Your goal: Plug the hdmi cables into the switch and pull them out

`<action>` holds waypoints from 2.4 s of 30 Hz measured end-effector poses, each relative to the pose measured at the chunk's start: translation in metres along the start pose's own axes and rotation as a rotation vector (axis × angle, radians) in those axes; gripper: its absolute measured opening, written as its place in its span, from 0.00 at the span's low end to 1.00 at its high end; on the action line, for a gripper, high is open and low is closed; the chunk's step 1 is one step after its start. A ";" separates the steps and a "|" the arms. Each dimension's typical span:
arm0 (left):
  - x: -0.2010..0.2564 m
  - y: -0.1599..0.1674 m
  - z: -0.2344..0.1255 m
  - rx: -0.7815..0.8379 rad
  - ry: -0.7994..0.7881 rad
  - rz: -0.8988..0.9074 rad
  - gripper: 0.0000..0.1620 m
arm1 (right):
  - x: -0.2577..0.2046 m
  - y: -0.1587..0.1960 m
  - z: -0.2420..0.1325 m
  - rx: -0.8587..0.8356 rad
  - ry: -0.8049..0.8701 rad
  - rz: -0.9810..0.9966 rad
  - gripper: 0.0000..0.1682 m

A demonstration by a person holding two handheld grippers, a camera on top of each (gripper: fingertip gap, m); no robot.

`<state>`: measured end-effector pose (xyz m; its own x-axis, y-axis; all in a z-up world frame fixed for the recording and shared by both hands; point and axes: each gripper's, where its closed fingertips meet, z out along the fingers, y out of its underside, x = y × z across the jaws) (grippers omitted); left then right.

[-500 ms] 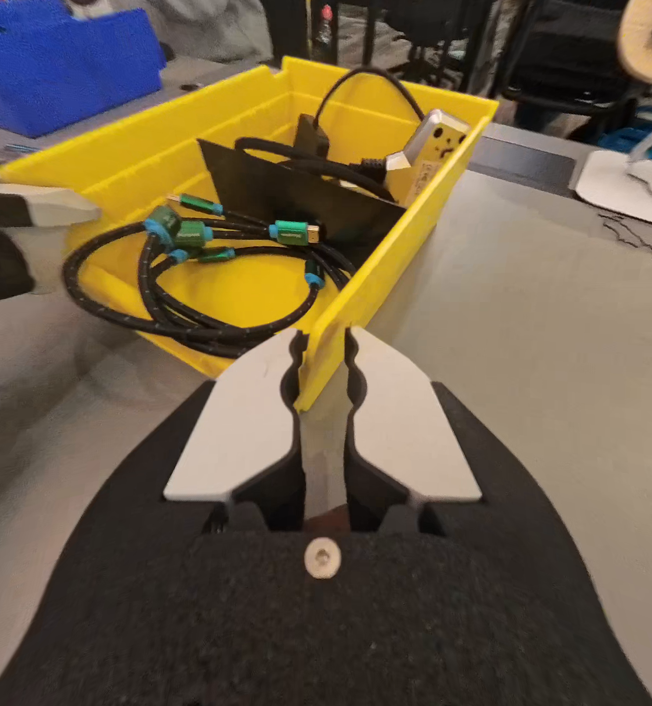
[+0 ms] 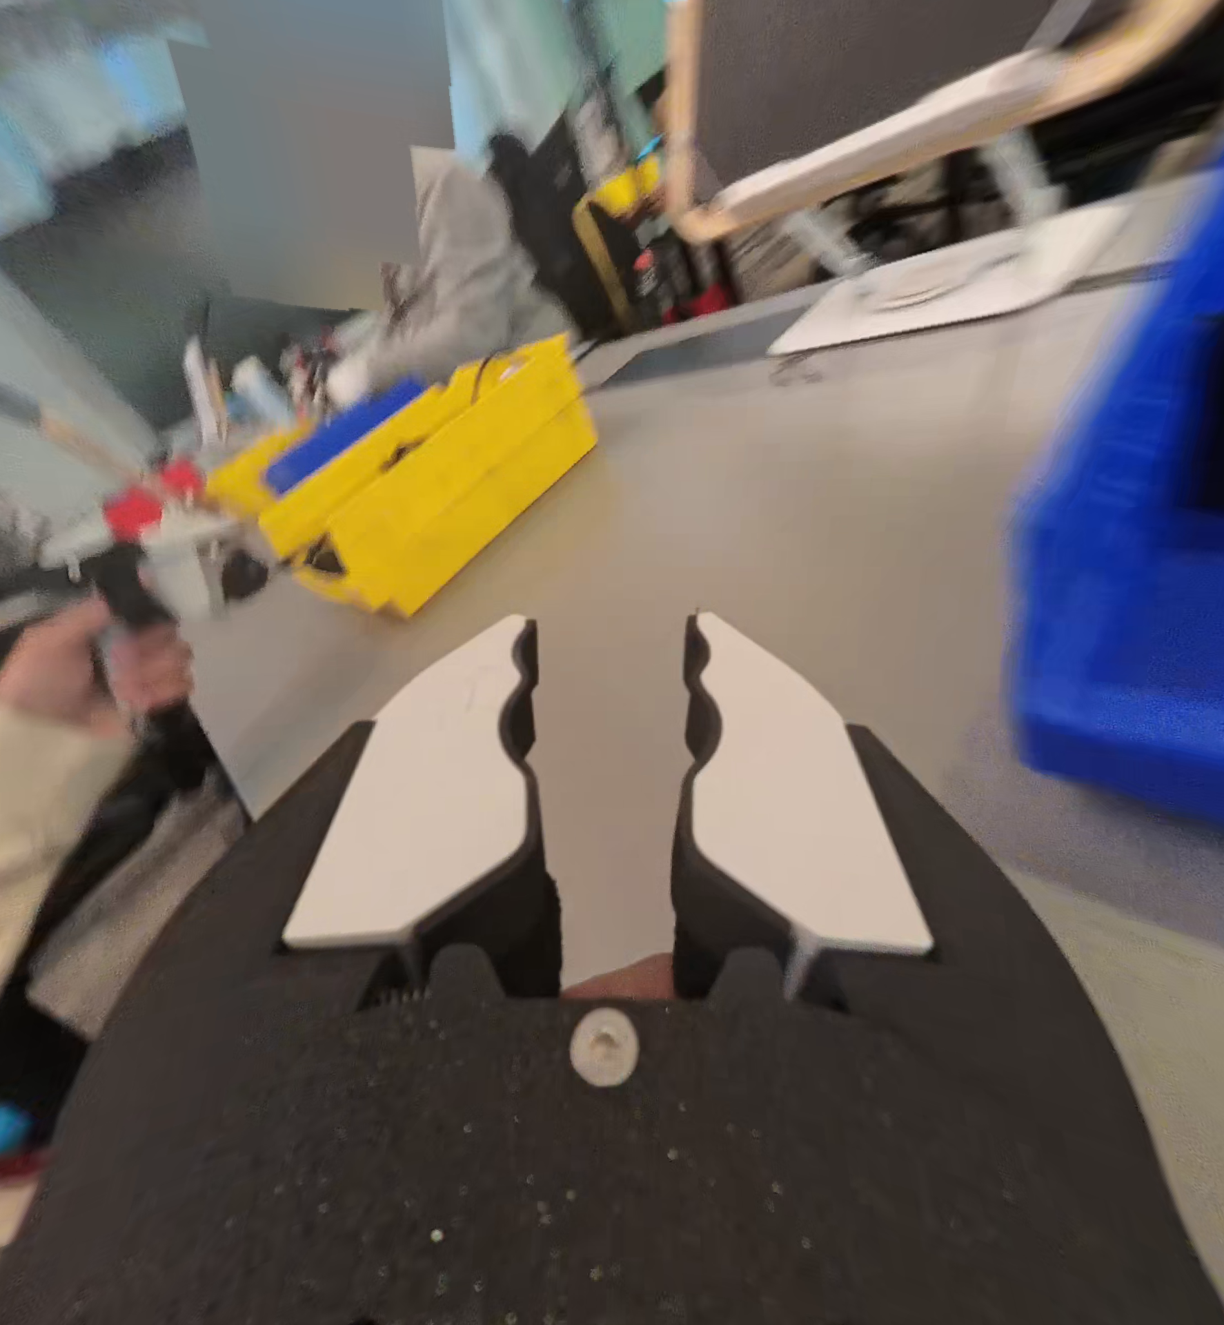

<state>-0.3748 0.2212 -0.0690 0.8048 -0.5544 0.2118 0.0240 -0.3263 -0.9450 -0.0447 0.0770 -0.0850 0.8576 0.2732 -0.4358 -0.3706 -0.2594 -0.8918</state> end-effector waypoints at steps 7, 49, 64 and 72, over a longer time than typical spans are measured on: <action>0.121 0.067 0.036 -0.219 0.321 0.197 0.19 | 0.070 -0.015 -0.066 0.109 0.251 0.030 0.17; -0.209 -0.055 0.257 -0.967 -0.115 0.733 0.23 | 0.057 0.016 -0.033 -0.094 0.258 -0.282 0.16; -0.121 -0.155 0.195 -0.844 0.105 0.754 0.02 | 0.025 0.027 -0.017 -0.133 0.136 -0.327 0.15; 0.045 -0.133 0.101 -0.827 0.667 0.948 0.02 | -0.043 0.040 0.005 -0.201 -0.204 -0.439 0.19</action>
<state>-0.2816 0.3173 0.0408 -0.1109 -0.9874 -0.1132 -0.8919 0.1491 -0.4270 -0.0984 0.0600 -0.1024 0.8223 0.5661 -0.0584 0.1014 -0.2468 -0.9637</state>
